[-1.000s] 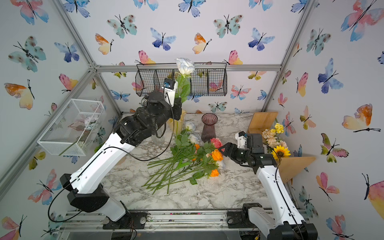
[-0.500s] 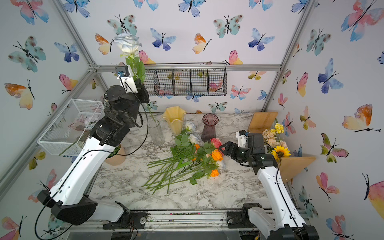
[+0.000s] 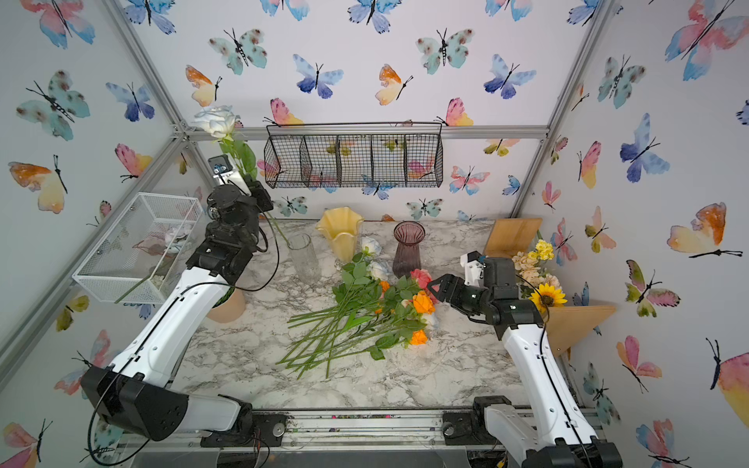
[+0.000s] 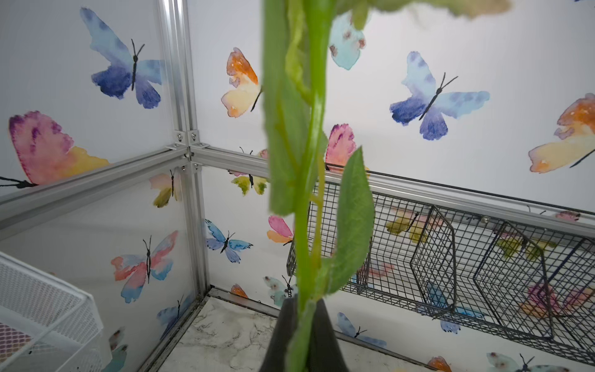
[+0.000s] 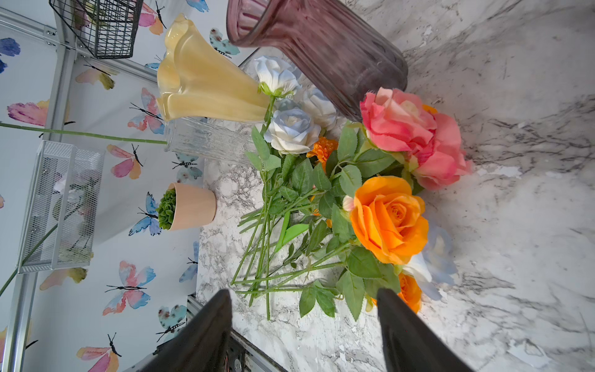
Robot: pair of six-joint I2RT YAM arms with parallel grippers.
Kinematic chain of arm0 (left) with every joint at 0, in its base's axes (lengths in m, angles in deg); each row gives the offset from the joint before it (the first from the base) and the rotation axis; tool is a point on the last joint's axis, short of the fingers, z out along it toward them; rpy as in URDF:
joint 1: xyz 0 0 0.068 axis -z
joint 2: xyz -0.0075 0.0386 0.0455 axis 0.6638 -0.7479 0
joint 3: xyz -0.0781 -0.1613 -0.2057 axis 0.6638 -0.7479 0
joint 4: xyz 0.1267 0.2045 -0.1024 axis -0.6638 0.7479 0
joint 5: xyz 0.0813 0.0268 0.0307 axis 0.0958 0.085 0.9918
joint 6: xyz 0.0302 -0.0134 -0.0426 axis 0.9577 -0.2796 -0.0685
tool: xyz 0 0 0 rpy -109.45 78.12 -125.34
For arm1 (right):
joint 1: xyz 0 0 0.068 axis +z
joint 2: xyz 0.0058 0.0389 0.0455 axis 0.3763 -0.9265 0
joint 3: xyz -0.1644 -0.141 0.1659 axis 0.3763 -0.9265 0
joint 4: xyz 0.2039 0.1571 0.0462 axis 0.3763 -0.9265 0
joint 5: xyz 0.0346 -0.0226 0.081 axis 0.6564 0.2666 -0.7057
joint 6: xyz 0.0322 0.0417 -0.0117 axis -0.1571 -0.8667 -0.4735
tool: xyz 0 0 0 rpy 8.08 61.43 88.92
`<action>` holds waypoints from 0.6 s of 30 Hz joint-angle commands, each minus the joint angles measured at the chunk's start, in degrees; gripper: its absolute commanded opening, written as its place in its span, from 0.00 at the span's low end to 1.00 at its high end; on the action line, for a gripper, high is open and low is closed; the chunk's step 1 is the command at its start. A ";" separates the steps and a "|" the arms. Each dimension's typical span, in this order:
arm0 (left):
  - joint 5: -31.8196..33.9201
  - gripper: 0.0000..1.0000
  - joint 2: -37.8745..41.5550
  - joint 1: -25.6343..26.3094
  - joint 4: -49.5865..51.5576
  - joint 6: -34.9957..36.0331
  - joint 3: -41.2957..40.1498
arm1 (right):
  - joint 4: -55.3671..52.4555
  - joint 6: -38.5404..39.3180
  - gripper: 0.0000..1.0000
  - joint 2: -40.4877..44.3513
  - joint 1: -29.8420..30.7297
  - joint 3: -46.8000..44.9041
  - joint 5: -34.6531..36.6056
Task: Arrange the flowers in different vases according to their colors
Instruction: Insert the flower into the vase.
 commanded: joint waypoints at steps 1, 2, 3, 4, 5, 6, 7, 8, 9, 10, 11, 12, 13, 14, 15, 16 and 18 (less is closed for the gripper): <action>-2.92 0.00 -0.39 -0.25 -4.21 -1.41 -0.21 | 0.75 0.74 0.74 0.45 0.26 -0.27 0.86; -2.78 0.00 -0.75 -0.27 -4.58 -1.28 -0.39 | 0.69 0.77 0.73 0.47 0.26 -0.18 0.86; -2.86 0.00 -1.05 -0.27 -4.81 -1.30 -0.52 | 0.63 0.73 0.73 0.47 0.26 -0.17 0.86; -3.31 0.00 -1.32 -0.34 -4.78 -1.44 -0.56 | 0.66 0.83 0.73 0.55 0.26 -0.11 0.95; -3.86 0.00 -1.42 -0.27 -4.68 -1.68 -0.69 | 0.56 0.82 0.73 0.56 0.26 -0.10 0.95; -4.23 0.00 -1.54 -0.31 -4.51 -2.20 -0.95 | 0.63 0.80 0.73 0.63 0.26 -0.17 1.03; -4.75 0.00 -1.50 -0.27 -4.23 -2.76 -1.50 | 0.64 0.85 0.73 0.65 0.26 -0.26 1.12; -4.97 0.00 -1.45 -0.27 -3.81 -3.21 -2.12 | 0.67 0.82 0.73 0.65 0.26 -0.42 1.13; -5.00 0.00 -1.43 -0.29 -3.58 -3.56 -2.92 | 0.75 0.82 0.73 0.65 0.26 -0.51 1.13; -5.41 0.00 -1.23 -0.32 -3.44 -3.95 -3.86 | 0.73 0.87 0.73 0.65 0.26 -0.60 1.04; -5.99 0.00 -1.03 -0.29 -3.44 -4.08 -4.83 | 0.80 0.76 0.73 0.57 0.26 -0.69 1.04; -7.01 0.00 -0.98 -0.27 -3.46 -4.12 -5.92 | 0.81 0.77 0.74 0.56 0.29 -0.79 0.95; -7.79 0.00 -0.98 -0.27 -3.48 -4.13 -6.86 | 1.00 0.70 0.73 0.56 0.26 -0.86 0.87; -8.29 0.00 -1.13 -0.18 -3.37 -4.33 -7.43 | 1.03 0.69 0.73 0.49 0.26 -0.88 0.85; -8.77 0.00 -1.40 -0.10 -2.98 -4.39 -7.74 | 1.19 0.62 0.73 0.40 0.26 -0.85 0.78; -8.84 0.00 -1.74 -0.03 -2.35 -4.48 -7.83 | 1.11 0.61 0.74 0.30 0.26 -0.67 0.69; -8.85 0.00 -2.50 -0.01 -0.76 -4.74 -7.54 | 1.10 0.61 0.73 0.12 0.26 -0.34 0.53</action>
